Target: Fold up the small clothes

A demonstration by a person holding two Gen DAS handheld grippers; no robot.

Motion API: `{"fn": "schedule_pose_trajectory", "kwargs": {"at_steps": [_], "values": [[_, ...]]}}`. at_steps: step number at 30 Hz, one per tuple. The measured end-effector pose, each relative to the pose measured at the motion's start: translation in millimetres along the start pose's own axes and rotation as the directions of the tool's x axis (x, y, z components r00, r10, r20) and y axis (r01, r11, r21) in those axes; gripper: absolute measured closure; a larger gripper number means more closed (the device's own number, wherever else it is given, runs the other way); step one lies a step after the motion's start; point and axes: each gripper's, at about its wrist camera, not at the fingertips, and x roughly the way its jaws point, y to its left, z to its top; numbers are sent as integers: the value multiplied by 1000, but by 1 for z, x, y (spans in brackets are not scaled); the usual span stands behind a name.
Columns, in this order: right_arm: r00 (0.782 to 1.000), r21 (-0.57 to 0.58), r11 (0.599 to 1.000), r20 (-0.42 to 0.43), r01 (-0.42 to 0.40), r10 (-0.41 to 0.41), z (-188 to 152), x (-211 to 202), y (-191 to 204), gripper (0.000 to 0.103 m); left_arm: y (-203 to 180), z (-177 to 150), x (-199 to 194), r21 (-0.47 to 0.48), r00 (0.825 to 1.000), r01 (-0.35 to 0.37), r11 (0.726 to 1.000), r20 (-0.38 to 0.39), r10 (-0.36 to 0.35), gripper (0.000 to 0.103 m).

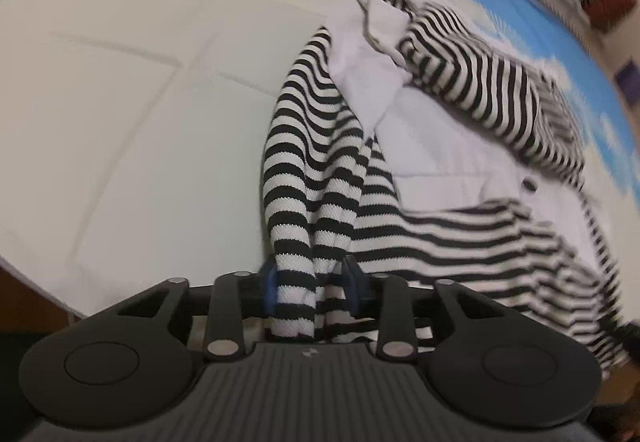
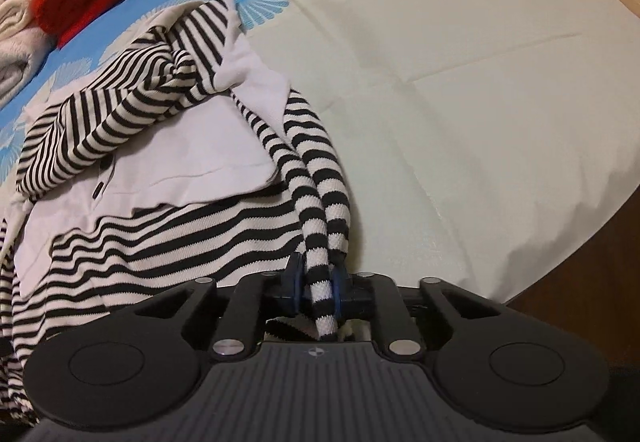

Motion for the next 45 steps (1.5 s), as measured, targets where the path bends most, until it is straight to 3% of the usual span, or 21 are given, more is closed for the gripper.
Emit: {"fn": "schedule_pose_trajectory", "kwargs": {"at_steps": [4,11,14,18,23,25,26,28,29,31,32,36,39,42,45], "values": [[1000,34,999,3,5,-5,1,-2,-5,69,15,4,-3,-109,996,81,991,-25,-84,52],[1000,57,998,2,-8,8,1,-3,-7,61,19,4,-4,-116,1000,19,993,-21,-22,48],[1000,58,998,-10,-4,4,0,-1,-8,61,13,-1,4,-69,999,-18,997,-50,14,45],[999,26,1000,-40,14,-13,-5,4,-2,60,-3,-9,6,48,996,-76,996,-32,78,44],[998,-8,1000,-53,23,-24,-11,5,4,57,-9,-14,7,100,992,-124,987,-17,127,44],[998,-9,1000,-58,21,-21,-11,5,4,57,-13,-17,7,131,990,-139,982,-9,141,47],[998,-10,1000,-59,18,-19,-12,5,4,57,-16,-17,8,151,990,-142,978,-3,144,54],[998,-19,1000,-61,12,-14,-13,5,6,57,-21,-19,7,182,992,-124,975,6,125,77],[998,-25,1000,-62,10,-11,-13,5,6,59,-22,-19,6,185,994,-108,977,7,108,94],[998,-37,999,-58,-4,2,-14,4,8,83,-21,-18,2,169,994,-108,980,31,104,95],[998,-38,999,-55,-16,14,-14,3,9,86,-19,-17,-2,150,993,-115,982,50,109,96],[999,-15,998,7,-54,54,-11,-8,8,90,-10,-11,-14,75,989,-126,989,90,119,95],[998,-9,998,8,-56,56,-10,-9,8,90,-7,-12,-9,53,994,-106,993,46,104,93],[998,-9,1000,-51,-24,23,-12,2,6,82,-5,-14,-1,43,995,-99,994,-4,100,75],[998,-15,1000,-67,-10,9,-13,5,6,76,-1,-13,3,18,996,-90,996,-18,91,71]]}}
